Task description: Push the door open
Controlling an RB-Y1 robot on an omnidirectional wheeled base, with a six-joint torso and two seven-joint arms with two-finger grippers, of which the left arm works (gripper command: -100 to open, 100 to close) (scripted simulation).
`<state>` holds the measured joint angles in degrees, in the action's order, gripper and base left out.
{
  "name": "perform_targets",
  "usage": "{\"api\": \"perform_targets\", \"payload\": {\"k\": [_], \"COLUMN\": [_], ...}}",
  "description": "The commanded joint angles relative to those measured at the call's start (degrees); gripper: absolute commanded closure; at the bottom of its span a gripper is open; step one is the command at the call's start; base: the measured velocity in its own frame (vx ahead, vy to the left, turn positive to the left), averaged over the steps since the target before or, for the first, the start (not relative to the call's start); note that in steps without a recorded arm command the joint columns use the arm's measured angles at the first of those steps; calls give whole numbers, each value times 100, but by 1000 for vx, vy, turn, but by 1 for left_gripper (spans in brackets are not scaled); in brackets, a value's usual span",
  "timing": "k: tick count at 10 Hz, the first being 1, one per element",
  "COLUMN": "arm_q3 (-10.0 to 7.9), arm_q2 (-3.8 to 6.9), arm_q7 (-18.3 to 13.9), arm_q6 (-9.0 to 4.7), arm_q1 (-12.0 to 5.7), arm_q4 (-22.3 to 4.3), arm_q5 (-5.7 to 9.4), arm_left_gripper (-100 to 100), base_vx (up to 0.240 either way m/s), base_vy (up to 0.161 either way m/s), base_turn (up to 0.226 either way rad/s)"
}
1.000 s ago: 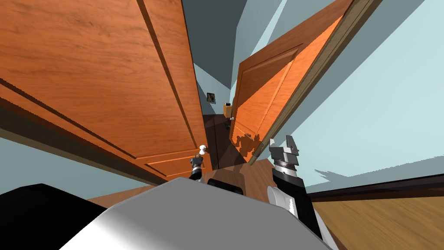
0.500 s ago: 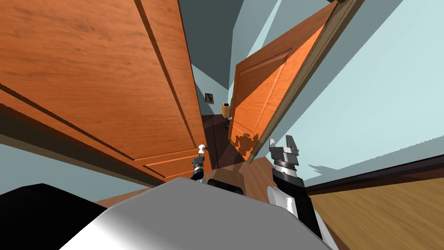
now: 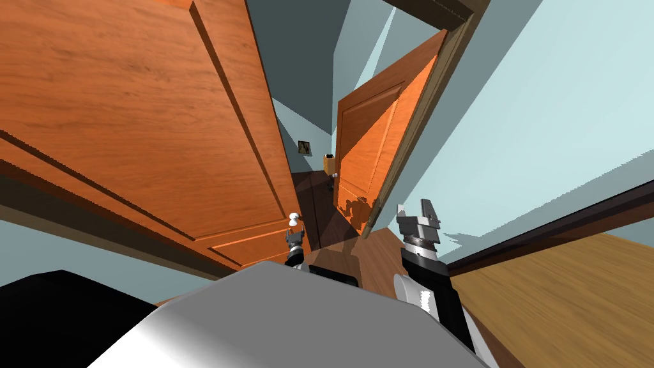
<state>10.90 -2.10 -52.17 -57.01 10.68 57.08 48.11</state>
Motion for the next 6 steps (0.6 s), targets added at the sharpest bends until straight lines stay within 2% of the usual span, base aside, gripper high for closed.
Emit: {"api": "perform_targets", "payload": {"k": [1,2,3,4,5,6], "arm_q3": [0,-5,-14,-31,-41,-52], "arm_q2": [0,206,313,361,308,157], "arm_q7": [0,-45,-61,-87,-103,-121], "arm_q6": [0,-6,-6,-6,-6,-7], "arm_q1": [0,-8,-15,-25,-32,-40], "arm_q4": [0,-16,-27,-45,-57,-70], "arm_q5": [0,12,15,21,24,28], "arm_left_gripper": [-100,-100,-100,-100,-100,-100], "base_vx": [-10,35,87,122,136,136], "base_vy": [9,28,69,95,88,93], "base_turn": [-9,-8,-10,-20,-17,-9]}}
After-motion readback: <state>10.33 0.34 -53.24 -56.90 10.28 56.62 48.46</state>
